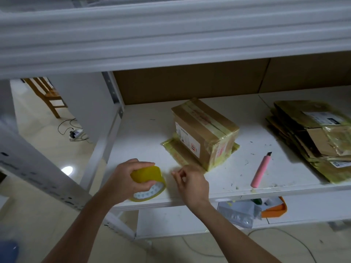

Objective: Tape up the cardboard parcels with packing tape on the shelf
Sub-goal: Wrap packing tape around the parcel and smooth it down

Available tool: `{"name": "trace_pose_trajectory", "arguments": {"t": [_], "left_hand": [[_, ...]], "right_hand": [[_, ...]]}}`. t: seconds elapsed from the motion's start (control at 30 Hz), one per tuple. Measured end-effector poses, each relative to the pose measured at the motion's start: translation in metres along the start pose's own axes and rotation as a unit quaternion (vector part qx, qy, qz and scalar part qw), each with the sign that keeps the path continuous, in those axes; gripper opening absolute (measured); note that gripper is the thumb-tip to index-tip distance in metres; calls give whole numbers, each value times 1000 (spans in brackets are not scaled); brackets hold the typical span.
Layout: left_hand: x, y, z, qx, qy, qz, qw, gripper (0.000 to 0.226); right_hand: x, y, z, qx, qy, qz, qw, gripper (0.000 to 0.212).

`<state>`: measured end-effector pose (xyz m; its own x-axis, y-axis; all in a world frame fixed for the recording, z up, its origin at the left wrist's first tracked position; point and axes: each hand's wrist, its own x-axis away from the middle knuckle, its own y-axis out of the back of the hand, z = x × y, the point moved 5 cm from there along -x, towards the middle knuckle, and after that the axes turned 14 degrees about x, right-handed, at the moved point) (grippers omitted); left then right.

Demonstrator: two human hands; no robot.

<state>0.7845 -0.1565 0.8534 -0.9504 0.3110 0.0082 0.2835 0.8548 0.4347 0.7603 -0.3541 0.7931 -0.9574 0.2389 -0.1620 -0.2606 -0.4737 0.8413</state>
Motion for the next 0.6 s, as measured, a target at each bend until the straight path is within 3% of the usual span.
{"name": "trace_pose_trajectory", "arguments": {"t": [0.1,0.23,0.43,0.53,0.6], "left_hand": [[-9,2,2,-71,38,-1,997,59],[-30,-17,-4,-108,72,2,992,58],[-35,-29,-13,-157,90,23,983,65],[-30,-28,-16,-159,96,36,982,71],[-29,-26,-23,-202,95,47,974,79]], "right_hand": [[0,-3,7,116,39,-97,988,32],[-2,-18,4,194,22,-96,976,34],[-1,-26,8,133,23,-77,988,27],[3,-14,1,71,3,-40,997,37],[10,14,-7,41,19,-85,995,39]]}}
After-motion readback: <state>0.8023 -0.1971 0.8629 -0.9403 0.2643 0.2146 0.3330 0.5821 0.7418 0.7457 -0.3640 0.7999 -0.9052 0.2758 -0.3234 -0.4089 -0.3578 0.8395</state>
